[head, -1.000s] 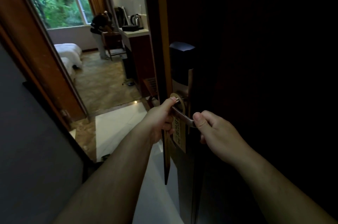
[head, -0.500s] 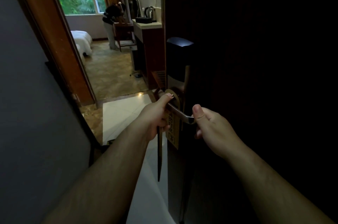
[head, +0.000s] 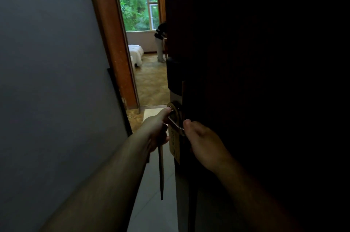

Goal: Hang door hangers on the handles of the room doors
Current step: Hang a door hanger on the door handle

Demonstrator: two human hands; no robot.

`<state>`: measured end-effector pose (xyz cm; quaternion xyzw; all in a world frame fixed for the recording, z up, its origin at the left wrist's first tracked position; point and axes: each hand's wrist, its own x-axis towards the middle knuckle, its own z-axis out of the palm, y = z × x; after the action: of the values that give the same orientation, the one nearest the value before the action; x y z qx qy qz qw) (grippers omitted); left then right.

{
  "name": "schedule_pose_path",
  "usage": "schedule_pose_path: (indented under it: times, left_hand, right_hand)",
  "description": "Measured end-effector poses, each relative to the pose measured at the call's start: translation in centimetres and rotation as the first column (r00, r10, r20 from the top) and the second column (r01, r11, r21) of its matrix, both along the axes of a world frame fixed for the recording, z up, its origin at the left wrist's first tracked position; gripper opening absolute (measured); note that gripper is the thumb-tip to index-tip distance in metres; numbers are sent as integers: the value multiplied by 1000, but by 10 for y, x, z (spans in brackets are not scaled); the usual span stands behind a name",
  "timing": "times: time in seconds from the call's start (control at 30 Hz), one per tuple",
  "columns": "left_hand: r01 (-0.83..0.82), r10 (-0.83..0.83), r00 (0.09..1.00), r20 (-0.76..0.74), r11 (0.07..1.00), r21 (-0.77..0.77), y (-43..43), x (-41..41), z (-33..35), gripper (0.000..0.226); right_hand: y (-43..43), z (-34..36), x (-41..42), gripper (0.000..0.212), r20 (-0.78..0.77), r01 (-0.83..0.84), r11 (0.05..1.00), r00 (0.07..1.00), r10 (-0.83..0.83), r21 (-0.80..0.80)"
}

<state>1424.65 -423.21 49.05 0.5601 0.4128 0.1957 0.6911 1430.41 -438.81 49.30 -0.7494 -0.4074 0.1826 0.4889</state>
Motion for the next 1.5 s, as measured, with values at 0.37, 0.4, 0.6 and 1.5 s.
schedule_pose_path:
  times: [0.37,0.4,0.6,1.5]
  left_hand:
    - [-94,92,995,42,994,58,-1,-81,-10,56]
    - [-98,94,993,64,994,53,0,-88,-12,56]
    - [-86,83,992,99,996,22,-3,-131,-17,57]
    - [-325,323,946,36,944,55,-102,-325,8,39]
  right_hand:
    - [1,-3,-64,30,-105,-98,995,989,100,25]
    - [0,-2,-70,28,-126,-100,994,987,104,31]
    - [-5,2,-109,35,-94,-83,996,992,82,-11]
    - [-53,2,-260,44,-40,-409,913,912,408,-12]
